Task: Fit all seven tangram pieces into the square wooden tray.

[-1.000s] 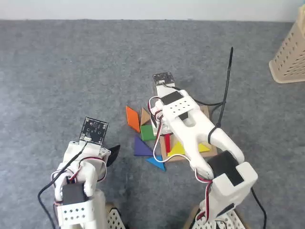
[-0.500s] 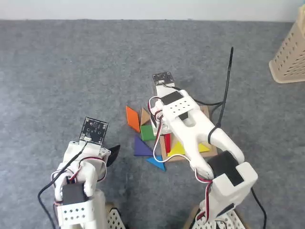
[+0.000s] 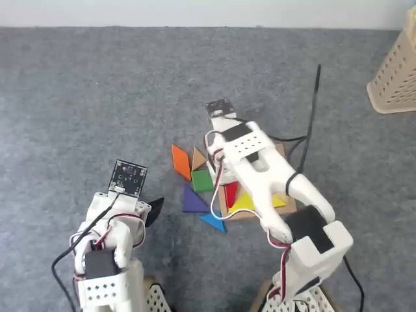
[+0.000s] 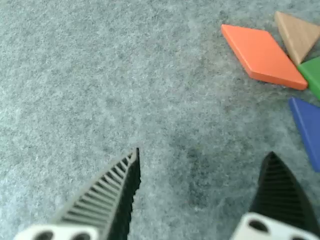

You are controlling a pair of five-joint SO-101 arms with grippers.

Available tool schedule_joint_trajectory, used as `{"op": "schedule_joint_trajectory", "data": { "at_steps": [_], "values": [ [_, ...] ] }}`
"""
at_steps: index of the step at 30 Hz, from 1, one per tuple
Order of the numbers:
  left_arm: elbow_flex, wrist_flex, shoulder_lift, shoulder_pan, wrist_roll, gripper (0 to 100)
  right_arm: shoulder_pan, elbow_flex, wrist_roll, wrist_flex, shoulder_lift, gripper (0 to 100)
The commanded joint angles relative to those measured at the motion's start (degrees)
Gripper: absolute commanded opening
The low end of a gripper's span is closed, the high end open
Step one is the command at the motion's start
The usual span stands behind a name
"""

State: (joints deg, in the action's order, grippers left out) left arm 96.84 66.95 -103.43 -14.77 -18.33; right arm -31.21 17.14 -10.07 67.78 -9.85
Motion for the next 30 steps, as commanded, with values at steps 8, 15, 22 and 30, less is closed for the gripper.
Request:
{"op": "schedule_joint_trajectory", "data": {
  "at_steps": [8, 15, 22, 30],
  "values": [
    [-0.31, 0.26, -0.88, 0.09, -0.35, 35, 2.68, -2.37, 4.31, 1.63, 9.36, 15.4],
    [-0.31, 0.26, -0.88, 0.09, -0.35, 35, 2.77, -2.37, 5.19, 2.33, 10.42, 15.4],
    [-0.31, 0.26, -0.88, 0.09, -0.35, 35, 3.12, -2.37, 5.19, 2.07, 11.56, 15.4],
    [-0.31, 0.26, -0.88, 0.09, -0.35, 35, 3.12, 1.49, 8.26, -1.54, 17.1, 6.5]
  ]
}}
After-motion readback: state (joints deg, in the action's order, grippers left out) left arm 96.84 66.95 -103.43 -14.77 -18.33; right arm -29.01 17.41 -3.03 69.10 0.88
